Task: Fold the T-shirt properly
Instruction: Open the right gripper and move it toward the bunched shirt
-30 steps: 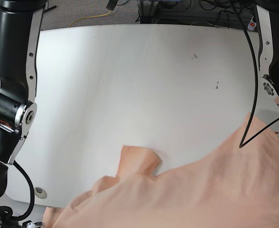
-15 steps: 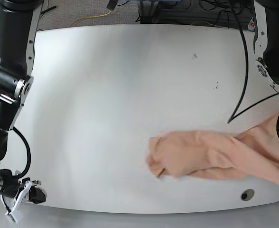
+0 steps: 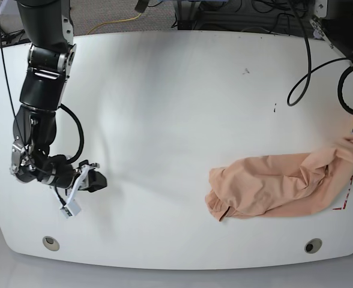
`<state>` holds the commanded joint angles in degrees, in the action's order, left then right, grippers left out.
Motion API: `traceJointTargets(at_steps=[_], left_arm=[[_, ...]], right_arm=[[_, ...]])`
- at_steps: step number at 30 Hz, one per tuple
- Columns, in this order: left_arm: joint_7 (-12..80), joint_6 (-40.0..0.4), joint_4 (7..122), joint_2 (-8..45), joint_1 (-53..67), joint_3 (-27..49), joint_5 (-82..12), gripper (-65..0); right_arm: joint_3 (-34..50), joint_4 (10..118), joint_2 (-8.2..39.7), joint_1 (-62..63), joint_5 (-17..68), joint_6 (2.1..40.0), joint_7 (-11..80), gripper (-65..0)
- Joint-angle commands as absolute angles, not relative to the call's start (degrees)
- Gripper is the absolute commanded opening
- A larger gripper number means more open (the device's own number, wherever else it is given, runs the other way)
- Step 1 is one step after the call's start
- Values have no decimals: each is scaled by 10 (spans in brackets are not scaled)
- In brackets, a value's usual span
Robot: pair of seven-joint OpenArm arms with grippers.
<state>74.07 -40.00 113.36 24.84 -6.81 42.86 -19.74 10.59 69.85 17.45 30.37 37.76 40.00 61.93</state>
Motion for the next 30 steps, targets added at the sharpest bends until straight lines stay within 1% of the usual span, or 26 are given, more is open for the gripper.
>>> traceJointTargets(at_steps=[2, 3, 5, 6, 8, 10, 12, 15, 18, 20, 24, 30], left_arm=[[741, -400, 1134, 248, -42, 446, -197, -647], [741, -400, 1134, 248, -29, 452, -197, -647], [741, -400, 1134, 248, -3, 468, -197, -647], [741, -400, 1134, 247, 10, 477, -197, -647], [741, -400, 1134, 247, 34, 492, -197, -647], [742, -400, 1134, 246, 66, 503, -197, -647], [742, -400, 1134, 246, 91, 516, -197, -647], [742, -400, 1133, 242, 128, 544, -197, -647], [742, -400, 1132, 227, 170, 571, -195, -647], [742, -400, 1131, 219, 196, 582, -195, -647], [741, -400, 1130, 200, 245, 597, -194, -647], [741, -400, 1130, 176, 302, 595, -194, -647]], right_arm=[[88, 698, 160, 302, 349, 400, 591, -309], [81, 698, 153, 302, 335, 400, 578, -282], [64, 697, 131, 302, 298, 400, 544, -236], [55, 697, 117, 302, 275, 400, 524, -224], [38, 696, 92, 302, 224, 400, 492, -219], [24, 695, 53, 302, 156, 400, 458, -219], [18, 689, 24, 298, 103, 400, 435, -219], [22, 641, -15, 302, 44, 400, 407, -219], [20, 598, -34, 302, 31, 400, 361, -219], [19, 580, -37, 302, 32, 400, 346, -219], [19, 548, -53, 308, 33, 400, 342, -219], [19, 546, -72, 307, 34, 400, 335, -219]])
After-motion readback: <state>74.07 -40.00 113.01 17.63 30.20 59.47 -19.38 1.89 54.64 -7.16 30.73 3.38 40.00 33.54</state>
